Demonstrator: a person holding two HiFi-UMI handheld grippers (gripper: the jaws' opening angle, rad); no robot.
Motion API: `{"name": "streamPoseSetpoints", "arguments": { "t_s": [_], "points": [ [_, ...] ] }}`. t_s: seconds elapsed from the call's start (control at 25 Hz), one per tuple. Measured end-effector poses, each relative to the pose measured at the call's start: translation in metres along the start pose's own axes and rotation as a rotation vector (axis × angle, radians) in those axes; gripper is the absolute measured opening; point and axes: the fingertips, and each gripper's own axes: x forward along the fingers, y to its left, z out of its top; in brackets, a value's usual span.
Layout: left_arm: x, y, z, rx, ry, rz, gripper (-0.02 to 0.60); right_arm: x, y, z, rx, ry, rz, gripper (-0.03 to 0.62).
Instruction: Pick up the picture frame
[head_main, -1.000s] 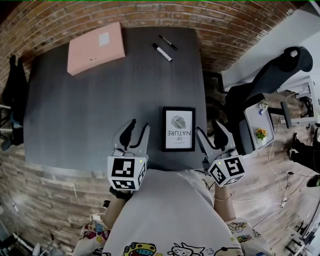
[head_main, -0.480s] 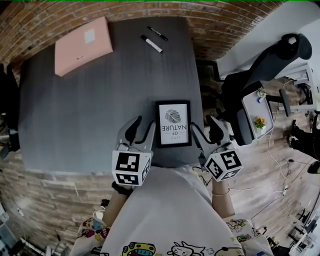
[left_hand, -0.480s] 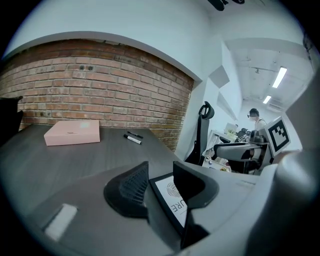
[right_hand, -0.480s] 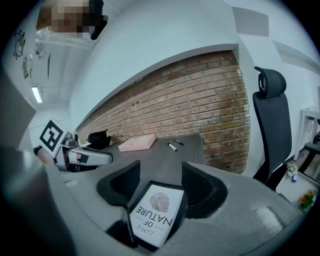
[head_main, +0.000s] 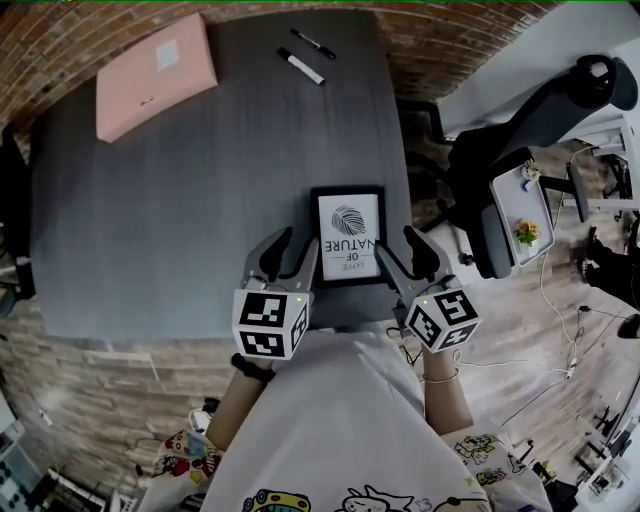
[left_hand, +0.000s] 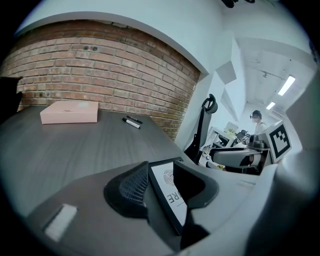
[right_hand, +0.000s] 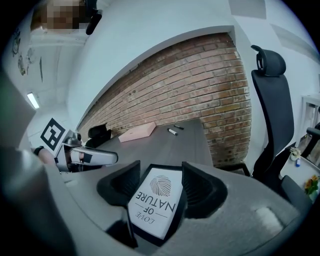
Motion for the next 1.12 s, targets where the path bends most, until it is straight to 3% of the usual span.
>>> {"name": "streamPoseSetpoints", "arguments": {
  "t_s": [0.76, 1.12],
  "points": [
    [0.054, 0.002, -0.073, -0.064, 0.201, 0.012, 0.166, 0.029, -0.027, -0.060, 0.114, 0.134, 0.007, 0.255],
    [0.063, 0.006, -0.086, -0.099, 0.229, 0.038, 0.150, 0.031, -0.029, -0.067, 0.143, 0.144, 0.009, 0.254]
  ]
}}
